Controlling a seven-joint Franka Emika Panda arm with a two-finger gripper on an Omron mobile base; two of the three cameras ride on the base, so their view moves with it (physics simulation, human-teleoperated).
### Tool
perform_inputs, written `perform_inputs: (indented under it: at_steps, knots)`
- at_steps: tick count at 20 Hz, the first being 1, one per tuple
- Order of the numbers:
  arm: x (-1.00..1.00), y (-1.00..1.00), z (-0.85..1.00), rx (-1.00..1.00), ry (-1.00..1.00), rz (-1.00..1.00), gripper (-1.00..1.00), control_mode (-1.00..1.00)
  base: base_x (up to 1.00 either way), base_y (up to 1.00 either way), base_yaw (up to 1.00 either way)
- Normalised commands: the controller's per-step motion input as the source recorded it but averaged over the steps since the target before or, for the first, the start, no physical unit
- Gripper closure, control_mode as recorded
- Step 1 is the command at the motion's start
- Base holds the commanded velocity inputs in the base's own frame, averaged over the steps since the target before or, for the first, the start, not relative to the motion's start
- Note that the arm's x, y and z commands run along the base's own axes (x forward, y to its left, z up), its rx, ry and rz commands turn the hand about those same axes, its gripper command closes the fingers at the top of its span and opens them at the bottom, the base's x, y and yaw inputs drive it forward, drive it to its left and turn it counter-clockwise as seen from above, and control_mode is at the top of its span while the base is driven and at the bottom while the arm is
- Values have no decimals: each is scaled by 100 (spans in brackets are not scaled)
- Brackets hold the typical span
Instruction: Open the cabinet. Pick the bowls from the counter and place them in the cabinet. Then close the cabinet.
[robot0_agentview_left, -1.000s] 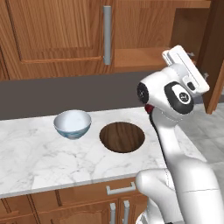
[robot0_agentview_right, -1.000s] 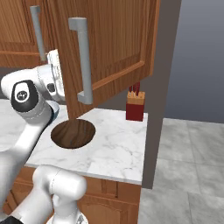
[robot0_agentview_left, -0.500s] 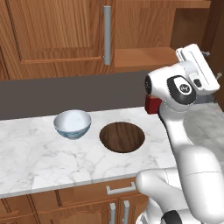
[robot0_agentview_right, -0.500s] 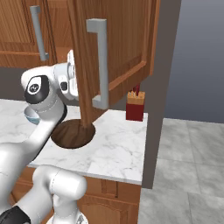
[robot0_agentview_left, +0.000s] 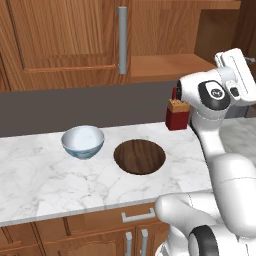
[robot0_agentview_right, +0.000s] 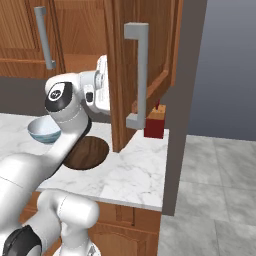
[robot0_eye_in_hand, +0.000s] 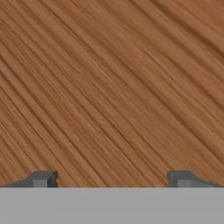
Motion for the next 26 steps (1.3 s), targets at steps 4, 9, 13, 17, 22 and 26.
perform_inputs:
  at_steps: [4,9,13,17,22,26]
  knots:
    - [-6,-20,0,0,0,0,-100,-100,0,0,0]
    - [7,-64,0,3,0,3,-100,-100,0,0,0]
    - [20,-72,0,5,2,7,-100,-100,0,0,0]
    - [-4,-34,0,1,0,6,-100,-100,0,0,0]
    - [-33,1,0,0,0,2,-100,-100,0,0,0]
    - [-64,14,14,-10,-7,7,-100,-100,0,0,0]
